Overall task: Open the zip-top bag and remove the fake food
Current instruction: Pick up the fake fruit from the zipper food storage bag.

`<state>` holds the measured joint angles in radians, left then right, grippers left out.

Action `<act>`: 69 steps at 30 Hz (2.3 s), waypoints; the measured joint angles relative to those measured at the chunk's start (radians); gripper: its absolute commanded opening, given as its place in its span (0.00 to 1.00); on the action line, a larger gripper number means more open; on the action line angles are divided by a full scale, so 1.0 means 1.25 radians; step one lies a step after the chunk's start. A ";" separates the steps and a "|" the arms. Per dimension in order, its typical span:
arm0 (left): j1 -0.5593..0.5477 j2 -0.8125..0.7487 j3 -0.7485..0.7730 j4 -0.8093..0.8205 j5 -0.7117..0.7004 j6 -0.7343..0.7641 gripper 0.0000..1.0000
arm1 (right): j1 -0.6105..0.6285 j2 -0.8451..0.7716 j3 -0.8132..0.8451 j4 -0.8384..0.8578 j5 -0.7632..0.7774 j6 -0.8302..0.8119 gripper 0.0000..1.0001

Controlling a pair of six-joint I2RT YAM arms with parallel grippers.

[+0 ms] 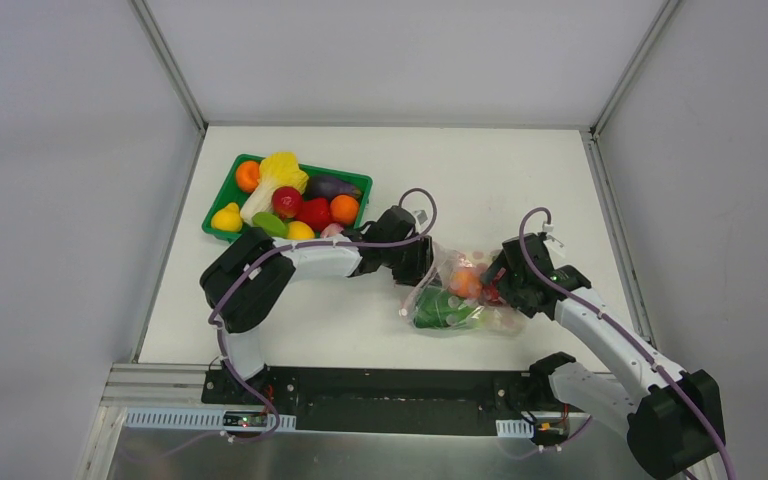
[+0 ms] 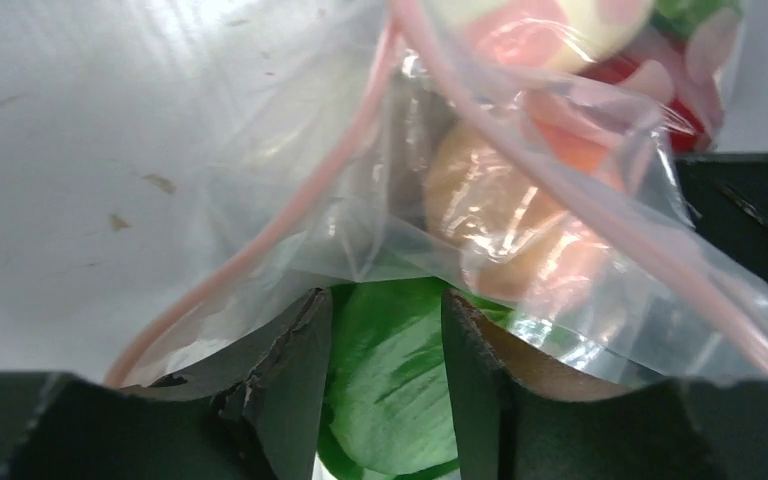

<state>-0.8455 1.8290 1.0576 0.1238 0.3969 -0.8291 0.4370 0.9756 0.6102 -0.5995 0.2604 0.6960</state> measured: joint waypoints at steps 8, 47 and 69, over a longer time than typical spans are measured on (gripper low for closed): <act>-0.002 0.000 0.002 -0.058 -0.066 0.003 0.49 | 0.000 0.000 0.000 0.002 -0.009 0.000 0.84; -0.045 0.086 0.041 0.218 -0.052 -0.078 0.71 | -0.005 0.014 -0.016 0.023 -0.039 -0.017 0.84; -0.047 0.063 0.017 0.223 -0.118 -0.051 0.26 | -0.006 0.013 -0.022 0.016 -0.032 -0.017 0.85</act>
<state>-0.9043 1.9079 1.0790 0.4026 0.2497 -0.8928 0.4297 0.9920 0.5827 -0.5793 0.2203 0.6743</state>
